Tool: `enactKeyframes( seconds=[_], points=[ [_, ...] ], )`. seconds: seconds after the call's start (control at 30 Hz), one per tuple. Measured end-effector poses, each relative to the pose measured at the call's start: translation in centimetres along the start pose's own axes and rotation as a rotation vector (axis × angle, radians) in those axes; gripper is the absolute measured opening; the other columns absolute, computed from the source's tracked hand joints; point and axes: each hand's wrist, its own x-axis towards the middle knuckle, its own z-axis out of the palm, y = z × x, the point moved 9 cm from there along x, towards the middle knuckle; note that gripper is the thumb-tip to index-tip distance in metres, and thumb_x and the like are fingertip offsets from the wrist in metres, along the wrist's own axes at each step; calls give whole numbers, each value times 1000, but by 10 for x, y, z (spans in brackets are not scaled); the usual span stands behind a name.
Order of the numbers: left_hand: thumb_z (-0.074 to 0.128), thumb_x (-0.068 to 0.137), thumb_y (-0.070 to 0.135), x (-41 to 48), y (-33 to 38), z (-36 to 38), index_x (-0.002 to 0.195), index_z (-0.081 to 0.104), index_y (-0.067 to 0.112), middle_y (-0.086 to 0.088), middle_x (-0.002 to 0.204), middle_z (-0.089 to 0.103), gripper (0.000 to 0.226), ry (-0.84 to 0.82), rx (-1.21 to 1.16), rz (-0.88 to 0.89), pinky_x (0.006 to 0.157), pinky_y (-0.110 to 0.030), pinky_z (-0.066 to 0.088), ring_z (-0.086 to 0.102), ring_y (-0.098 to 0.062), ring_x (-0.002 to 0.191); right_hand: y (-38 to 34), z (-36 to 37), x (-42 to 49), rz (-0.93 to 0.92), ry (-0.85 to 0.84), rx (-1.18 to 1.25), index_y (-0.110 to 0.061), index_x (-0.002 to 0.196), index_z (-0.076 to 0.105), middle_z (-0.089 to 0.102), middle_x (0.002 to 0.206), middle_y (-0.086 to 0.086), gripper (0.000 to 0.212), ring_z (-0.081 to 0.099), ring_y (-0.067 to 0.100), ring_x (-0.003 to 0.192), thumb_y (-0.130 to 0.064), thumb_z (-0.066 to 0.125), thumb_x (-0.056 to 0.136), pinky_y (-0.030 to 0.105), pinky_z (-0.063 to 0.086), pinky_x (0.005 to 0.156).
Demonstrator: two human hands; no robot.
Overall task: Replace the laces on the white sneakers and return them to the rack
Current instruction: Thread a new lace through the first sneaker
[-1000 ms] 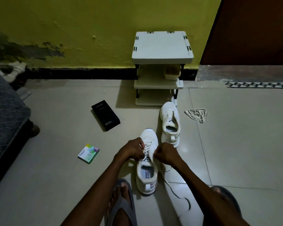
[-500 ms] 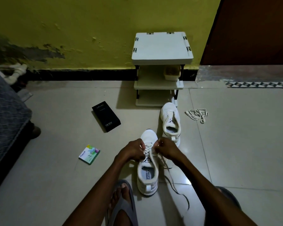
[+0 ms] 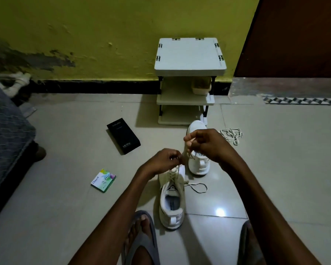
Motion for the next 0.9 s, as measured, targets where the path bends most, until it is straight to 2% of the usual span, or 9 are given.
enactKeyframes(
  seconds=[0.07, 0.2, 0.3, 0.37, 0.5, 0.57, 0.67, 0.83, 0.9],
  points=[
    [60, 94, 17, 0, 9, -18, 84, 71, 12, 8, 57, 55, 16, 58, -73, -16, 51, -20, 36, 45, -7, 51, 4, 0, -1, -4, -11, -221, -18, 87, 73, 73, 73, -1, 5, 68, 8, 72, -14, 72, 85, 23, 51, 71],
    [59, 94, 17, -4, 18, -48, 85, 72, 11, -1, 64, 58, 16, 170, -132, -35, 52, -20, 36, 48, -10, 56, 41, 21, -2, 100, -191, -692, -26, 73, 68, 69, 78, 4, 11, 68, 21, 77, -18, 73, 80, 26, 50, 62],
    [59, 93, 12, -6, 11, -51, 95, 70, 5, -4, 70, 63, 12, 222, -179, -61, 56, -24, 43, 55, -15, 62, 65, 48, -12, 196, -383, -553, -13, 76, 71, 74, 77, 8, 12, 70, 15, 66, -5, 67, 84, 17, 46, 50],
    [61, 91, 8, -7, 4, -47, 108, 63, 5, -7, 79, 64, 17, 229, -246, -83, 60, -27, 51, 61, -18, 67, 72, 59, -13, 221, -381, -474, -12, 70, 67, 74, 73, 9, 20, 67, 12, 57, -2, 62, 86, 18, 45, 48],
    [60, 92, 7, -12, -10, -35, 114, 52, 8, -13, 92, 62, 24, 185, -241, -244, 65, -30, 56, 64, -21, 72, 74, 62, -3, 219, -97, -193, 1, 72, 63, 68, 67, 11, 24, 66, 18, 54, -8, 59, 94, 23, 51, 51],
    [51, 99, 16, -15, -13, -14, 102, 57, 11, -12, 93, 62, 9, 22, -202, -293, 69, -29, 53, 61, -21, 77, 77, 60, -4, 259, 19, 48, 13, 86, 62, 69, 68, 16, 22, 67, 18, 53, -7, 59, 95, 22, 51, 48],
    [41, 104, 32, -18, -20, 16, 94, 62, 17, -8, 94, 63, 27, -193, -96, -271, 79, -31, 48, 57, -19, 85, 88, 59, -4, 332, 139, 247, 12, 89, 64, 68, 70, 18, 20, 65, 14, 48, -8, 61, 94, 17, 46, 43],
    [43, 103, 11, -14, -31, 16, 87, 68, 12, 0, 67, 57, 30, -103, -73, -277, 50, -12, 40, 48, -5, 52, 104, 55, -3, 409, 260, 515, -6, 69, 62, 68, 70, 15, 25, 61, 11, 45, -3, 59, 94, 18, 49, 47],
    [42, 100, 0, -10, -33, 5, 94, 71, 6, -1, 66, 61, 30, -34, -37, -247, 48, -12, 39, 49, -2, 48, 110, 47, -2, 378, 303, 274, -6, 73, 66, 70, 64, 7, 20, 67, 11, 53, -13, 64, 91, 22, 55, 57]
  ],
)
